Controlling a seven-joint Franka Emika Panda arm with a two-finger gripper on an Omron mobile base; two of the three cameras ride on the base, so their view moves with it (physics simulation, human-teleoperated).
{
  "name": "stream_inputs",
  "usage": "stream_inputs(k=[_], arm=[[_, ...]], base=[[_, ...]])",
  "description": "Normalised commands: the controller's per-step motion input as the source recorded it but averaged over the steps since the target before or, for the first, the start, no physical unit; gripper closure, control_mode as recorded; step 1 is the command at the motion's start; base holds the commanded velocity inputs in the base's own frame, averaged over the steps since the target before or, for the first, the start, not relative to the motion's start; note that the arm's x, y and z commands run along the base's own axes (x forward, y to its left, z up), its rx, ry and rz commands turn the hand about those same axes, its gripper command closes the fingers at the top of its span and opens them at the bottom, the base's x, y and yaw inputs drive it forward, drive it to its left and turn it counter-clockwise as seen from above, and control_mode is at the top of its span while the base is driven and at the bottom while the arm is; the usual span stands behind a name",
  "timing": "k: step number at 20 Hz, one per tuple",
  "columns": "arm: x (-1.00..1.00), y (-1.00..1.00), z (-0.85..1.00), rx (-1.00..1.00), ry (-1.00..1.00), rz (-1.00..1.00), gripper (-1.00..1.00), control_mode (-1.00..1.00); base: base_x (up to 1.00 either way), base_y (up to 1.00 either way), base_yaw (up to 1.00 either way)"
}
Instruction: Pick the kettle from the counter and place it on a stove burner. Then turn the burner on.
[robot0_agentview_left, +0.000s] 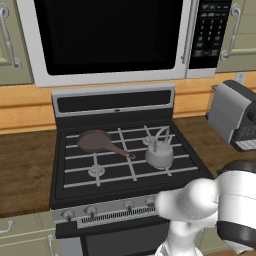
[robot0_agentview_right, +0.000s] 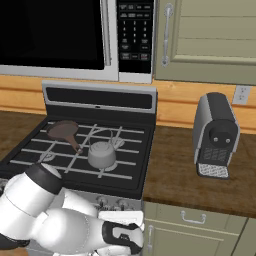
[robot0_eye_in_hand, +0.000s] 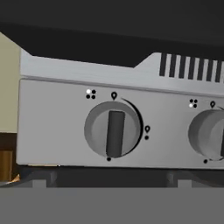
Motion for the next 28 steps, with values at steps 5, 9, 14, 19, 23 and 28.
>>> stream_inputs(k=[5, 9, 14, 19, 23, 28], arm=[[0.14, 0.10, -0.05, -0.02, 0.00, 0.00, -1.00, -1.00], [0.00, 0.09, -0.34, -0.08, 0.00, 0.00, -1.00, -1.00], [0.01, 0.00, -0.21, -0.03, 0.00, 0.00, -1.00, -1.00], [0.15, 0.00, 0.00, 0.00, -0.01, 0.00, -1.00, -1.00], [0.12, -0.04, -0.01, 0.00, -0.01, 0.00, -1.00, -1.00], [0.00, -0.04, 0.00, 0.00, 0.00, 0.00, -1.00, -1.00]], base=[[0.00, 0.00, 0.00], [0.00, 0.00, 0.00], [0.00, 0.00, 0.00], [0.00, 0.00, 0.00], [0.00, 0.00, 0.00], [0.00, 0.00, 0.00]])
